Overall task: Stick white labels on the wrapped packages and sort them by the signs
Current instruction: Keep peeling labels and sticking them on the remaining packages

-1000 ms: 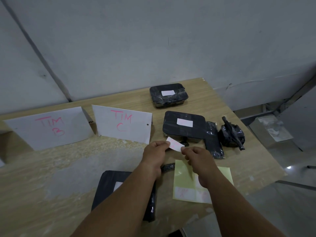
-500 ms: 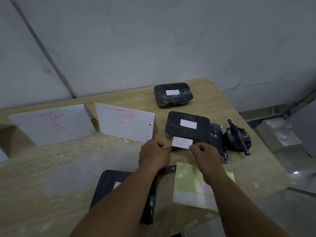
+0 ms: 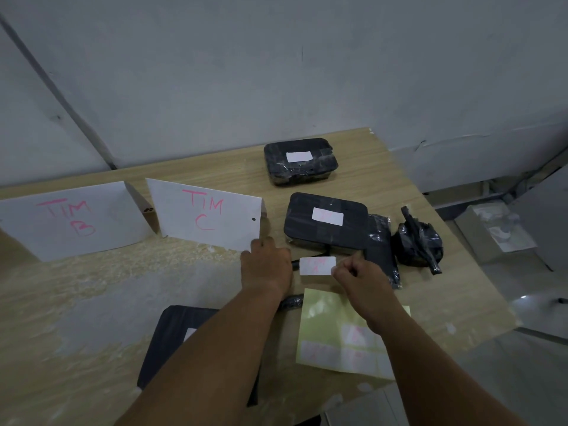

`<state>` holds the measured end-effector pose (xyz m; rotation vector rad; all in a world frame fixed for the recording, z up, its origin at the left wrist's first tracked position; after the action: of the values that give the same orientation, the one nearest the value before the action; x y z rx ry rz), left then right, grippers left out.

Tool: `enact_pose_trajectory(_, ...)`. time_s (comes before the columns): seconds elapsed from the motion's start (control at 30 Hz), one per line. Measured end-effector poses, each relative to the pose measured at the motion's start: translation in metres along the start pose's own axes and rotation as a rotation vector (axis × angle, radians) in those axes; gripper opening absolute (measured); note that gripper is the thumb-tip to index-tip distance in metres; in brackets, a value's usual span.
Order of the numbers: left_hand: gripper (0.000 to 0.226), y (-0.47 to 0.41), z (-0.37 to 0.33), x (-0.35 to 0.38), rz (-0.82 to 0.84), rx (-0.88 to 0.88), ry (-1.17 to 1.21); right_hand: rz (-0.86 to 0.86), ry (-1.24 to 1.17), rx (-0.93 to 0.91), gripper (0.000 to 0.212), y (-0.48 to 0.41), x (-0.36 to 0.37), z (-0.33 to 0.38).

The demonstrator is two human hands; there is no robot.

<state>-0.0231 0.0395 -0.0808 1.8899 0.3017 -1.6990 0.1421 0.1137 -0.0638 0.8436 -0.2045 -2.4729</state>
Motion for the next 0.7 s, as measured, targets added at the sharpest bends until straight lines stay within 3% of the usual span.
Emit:
enact_pose_trajectory(0.07, 0.031, -0.001, 0.002, 0.0, -0.001, 0.025, 0.028, 0.006, 0.028, -0.003, 0.017, 0.0, -0.001, 0.0)
enact_pose_trajectory(0.33, 0.017, 0.006, 0.014, -0.007, 0.224, 0.113, 0.593, 0.04, 0.09, -0.033, 0.018, 0.0, 0.004, 0.007)
enact_pose_trajectory(0.53, 0.03, 0.013, 0.021, -0.007, 0.33, 0.109, 0.719, 0.056, 0.176, -0.072, 0.016, 0.002, 0.009, 0.014)
enact_pose_trajectory(0.7, 0.026, 0.016, 0.02, -0.014, 0.32, 0.051, 0.812, 0.061, 0.22, -0.068, 0.015, 0.005, 0.012, 0.015)
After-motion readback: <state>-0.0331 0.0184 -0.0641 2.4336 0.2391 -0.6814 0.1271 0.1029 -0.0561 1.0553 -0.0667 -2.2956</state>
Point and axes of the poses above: each hand's wrist, its own y-axis away from the middle knuckle, its own x-axis out of the palm, z = x × y, the point moved 4 cm from there along -y, towards the middle knuckle, and after that the axes turned 2 degrees about y, right-handed, at the moved point
